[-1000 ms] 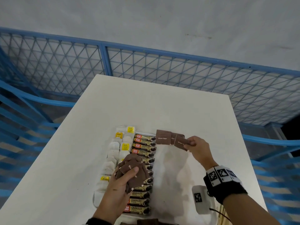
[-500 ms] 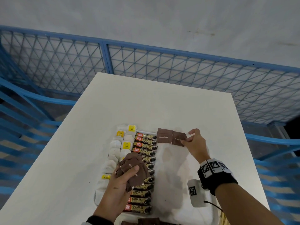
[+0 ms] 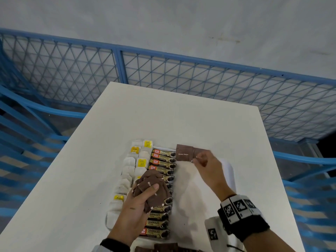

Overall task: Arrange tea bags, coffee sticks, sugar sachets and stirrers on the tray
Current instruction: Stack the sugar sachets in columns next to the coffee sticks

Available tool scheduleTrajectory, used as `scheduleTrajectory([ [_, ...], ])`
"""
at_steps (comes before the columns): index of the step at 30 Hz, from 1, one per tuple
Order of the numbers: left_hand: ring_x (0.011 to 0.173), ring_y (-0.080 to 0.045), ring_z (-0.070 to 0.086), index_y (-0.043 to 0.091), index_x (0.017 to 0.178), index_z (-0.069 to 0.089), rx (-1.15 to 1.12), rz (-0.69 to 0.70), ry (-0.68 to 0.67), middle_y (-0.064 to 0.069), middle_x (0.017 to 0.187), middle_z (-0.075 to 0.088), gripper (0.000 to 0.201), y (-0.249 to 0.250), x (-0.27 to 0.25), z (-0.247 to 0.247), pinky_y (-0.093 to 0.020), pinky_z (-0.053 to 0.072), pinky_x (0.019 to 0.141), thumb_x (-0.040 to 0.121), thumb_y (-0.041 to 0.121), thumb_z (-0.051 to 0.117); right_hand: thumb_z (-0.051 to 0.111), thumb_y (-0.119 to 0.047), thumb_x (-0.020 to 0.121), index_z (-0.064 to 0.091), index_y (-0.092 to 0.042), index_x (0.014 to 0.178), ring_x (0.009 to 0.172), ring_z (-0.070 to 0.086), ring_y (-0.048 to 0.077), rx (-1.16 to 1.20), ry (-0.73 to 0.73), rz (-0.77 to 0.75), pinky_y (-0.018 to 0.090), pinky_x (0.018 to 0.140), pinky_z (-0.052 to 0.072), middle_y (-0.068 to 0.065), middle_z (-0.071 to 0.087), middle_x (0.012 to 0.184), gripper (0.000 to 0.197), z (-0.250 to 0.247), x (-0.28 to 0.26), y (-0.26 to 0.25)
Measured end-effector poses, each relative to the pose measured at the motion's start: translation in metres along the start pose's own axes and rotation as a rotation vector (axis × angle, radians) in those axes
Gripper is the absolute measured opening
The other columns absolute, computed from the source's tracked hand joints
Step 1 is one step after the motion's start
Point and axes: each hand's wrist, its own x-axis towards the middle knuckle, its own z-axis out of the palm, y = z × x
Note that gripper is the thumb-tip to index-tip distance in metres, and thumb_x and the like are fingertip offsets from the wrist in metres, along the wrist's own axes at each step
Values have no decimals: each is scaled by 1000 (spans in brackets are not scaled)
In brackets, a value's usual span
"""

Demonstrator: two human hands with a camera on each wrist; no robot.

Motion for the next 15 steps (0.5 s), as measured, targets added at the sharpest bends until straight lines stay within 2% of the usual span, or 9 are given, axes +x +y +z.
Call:
scheduleTrajectory([
  [2, 83, -23, 71, 2, 106, 66, 3, -5, 14, -15, 93, 72, 96, -1, 0, 1, -28, 57, 62, 20, 30, 97, 64, -24, 87, 56, -19, 84, 64, 53, 9, 81, -184, -20, 9, 57, 41, -5, 57, 70, 10, 3, -20, -17],
  [5, 83, -23, 71, 4, 109, 65, 17, -5, 22, -16, 96, 72, 98, 0, -3, 3, -28, 57, 62, 20, 32, 97, 62, -31, 88, 59, -11, 86, 57, 52, 9, 264, -560, 13, 14, 52, 40, -4, 57, 66, 20, 7, -49, -38],
  [7, 83, -24, 71, 4, 107, 66, 40, -8, 7, -18, 97, 72, 89, 1, -4, 4, -28, 57, 61, 27, 30, 96, 67, -29, 83, 57, -11, 85, 54, 51, 9, 370, -692, 49, 16, 48, 39, -5, 57, 64, 21, 12, -62, -41],
  [10, 84, -27, 71, 4, 108, 65, 54, -24, -5, -20, 97, 71, 72, 2, -8, 4, -29, 57, 61, 45, 25, 91, 77, -23, 76, 54, -15, 79, 53, 51, 10, 421, -707, 47, 18, 46, 40, -1, 57, 65, 24, 20, -72, -39],
  [13, 81, -24, 72, 4, 107, 65, 27, -46, -6, -19, 94, 72, 46, 2, -10, 4, -30, 58, 62, 67, 20, 83, 73, -14, 79, 56, -10, 79, 53, 52, 8, 469, -667, 83, 19, 49, 43, 3, 57, 67, 18, 24, -75, -39],
  [15, 81, -22, 72, 7, 107, 65, 7, -63, 0, -17, 96, 73, 32, 3, -11, 4, -30, 58, 65, 77, 14, 71, 69, -13, 82, 58, -5, 87, 59, 55, 8, 509, -654, 122, 20, 53, 47, 4, 60, 74, 15, 25, -76, -39],
])
